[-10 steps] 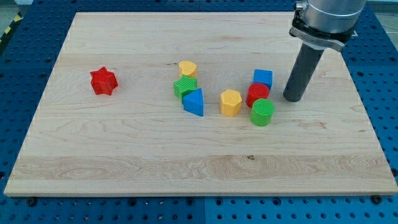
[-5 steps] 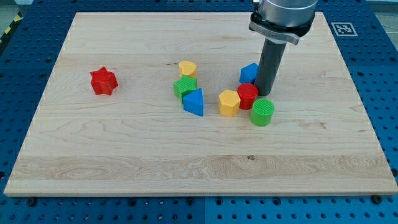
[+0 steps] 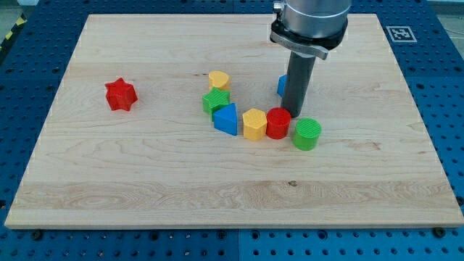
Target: Place the red circle at the bottom left of the blue triangle
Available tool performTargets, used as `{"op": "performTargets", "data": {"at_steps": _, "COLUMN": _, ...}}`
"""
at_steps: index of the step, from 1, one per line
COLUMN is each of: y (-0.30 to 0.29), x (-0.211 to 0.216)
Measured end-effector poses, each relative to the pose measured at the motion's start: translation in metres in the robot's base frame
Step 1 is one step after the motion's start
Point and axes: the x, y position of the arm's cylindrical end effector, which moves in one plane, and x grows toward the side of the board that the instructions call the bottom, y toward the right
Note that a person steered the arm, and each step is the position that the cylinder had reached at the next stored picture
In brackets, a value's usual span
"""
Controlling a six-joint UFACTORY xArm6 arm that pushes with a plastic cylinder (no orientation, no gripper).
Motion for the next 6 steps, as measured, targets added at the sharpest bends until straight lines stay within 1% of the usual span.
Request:
{"op": "performTargets", "data": {"at_steps": 1, "y": -0.007, "x": 0.02}}
{"op": "performTargets", "data": {"at_steps": 4, "y": -0.007, "x": 0.053}}
{"op": "performTargets", "data": {"at_steps": 5, "y": -0.007, "x": 0.053}}
{"op": "performTargets", "data": {"at_steps": 6, "y": -0.007, "x": 0.068}}
